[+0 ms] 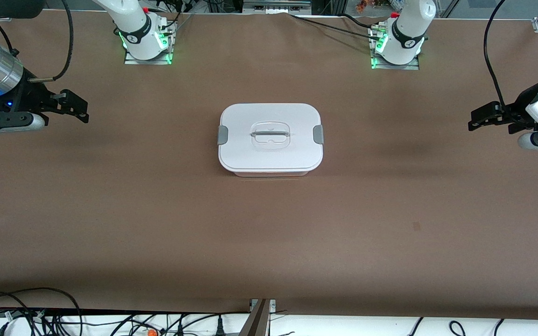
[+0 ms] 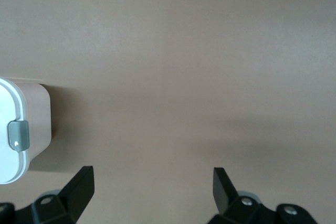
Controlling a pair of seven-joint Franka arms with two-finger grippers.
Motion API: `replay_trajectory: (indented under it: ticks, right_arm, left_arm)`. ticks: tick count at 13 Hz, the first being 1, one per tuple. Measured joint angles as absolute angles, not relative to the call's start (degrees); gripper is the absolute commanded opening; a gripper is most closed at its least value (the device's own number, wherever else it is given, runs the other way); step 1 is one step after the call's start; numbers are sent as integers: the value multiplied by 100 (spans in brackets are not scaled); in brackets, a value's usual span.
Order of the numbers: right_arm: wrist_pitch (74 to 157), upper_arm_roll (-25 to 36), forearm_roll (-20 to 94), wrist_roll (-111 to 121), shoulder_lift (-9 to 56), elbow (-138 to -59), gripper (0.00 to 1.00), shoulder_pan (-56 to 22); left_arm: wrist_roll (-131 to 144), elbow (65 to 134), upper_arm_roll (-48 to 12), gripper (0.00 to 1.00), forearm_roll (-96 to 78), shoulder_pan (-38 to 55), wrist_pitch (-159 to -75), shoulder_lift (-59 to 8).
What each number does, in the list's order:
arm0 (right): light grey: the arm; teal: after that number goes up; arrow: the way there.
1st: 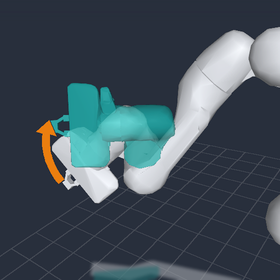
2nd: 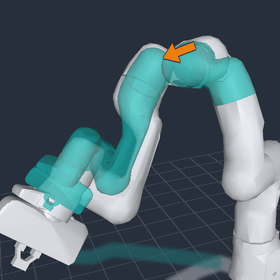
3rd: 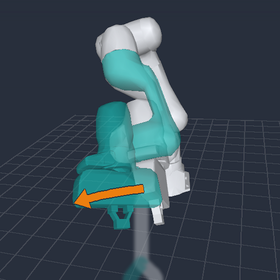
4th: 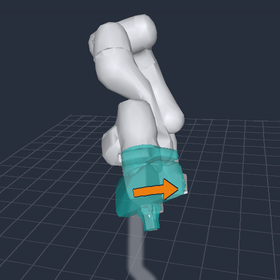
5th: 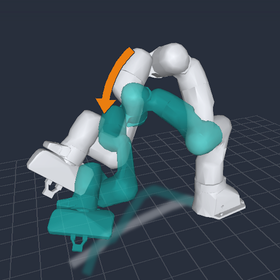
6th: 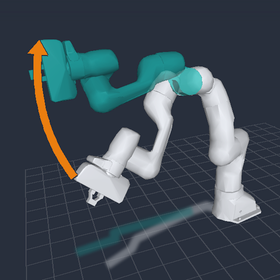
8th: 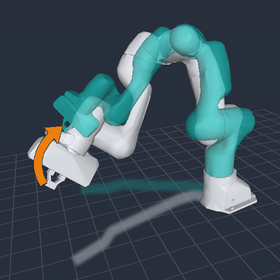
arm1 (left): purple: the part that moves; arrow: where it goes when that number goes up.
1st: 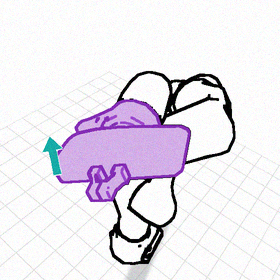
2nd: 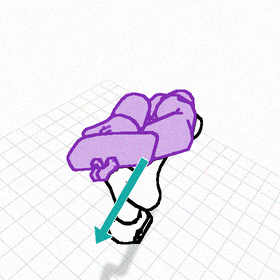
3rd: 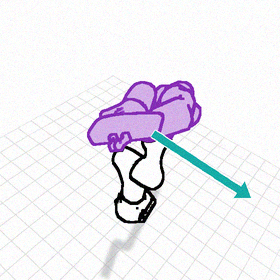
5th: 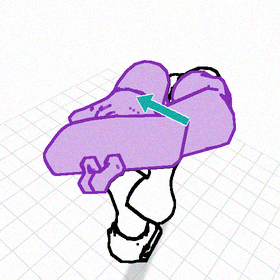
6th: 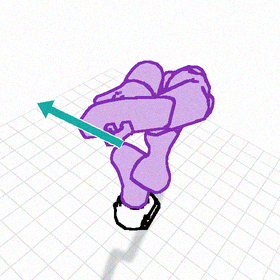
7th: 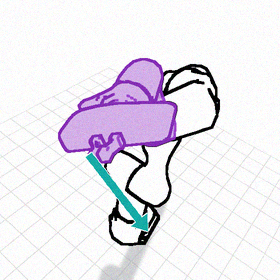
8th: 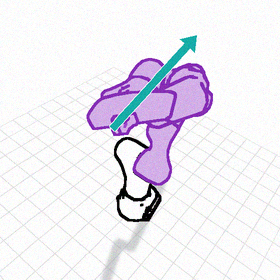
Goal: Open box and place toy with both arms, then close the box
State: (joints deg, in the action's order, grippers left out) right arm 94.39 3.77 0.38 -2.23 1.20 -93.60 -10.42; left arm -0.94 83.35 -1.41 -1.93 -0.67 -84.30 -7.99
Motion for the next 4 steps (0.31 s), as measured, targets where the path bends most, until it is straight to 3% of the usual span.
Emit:
replay_trajectory:
  ticks: [4]
  right_arm:
    - [9439,377,38,-223,120,-9360,100,-1041]
  left_arm:
    - [-92,8325,-133,100,-182,-70,-8438,-827]
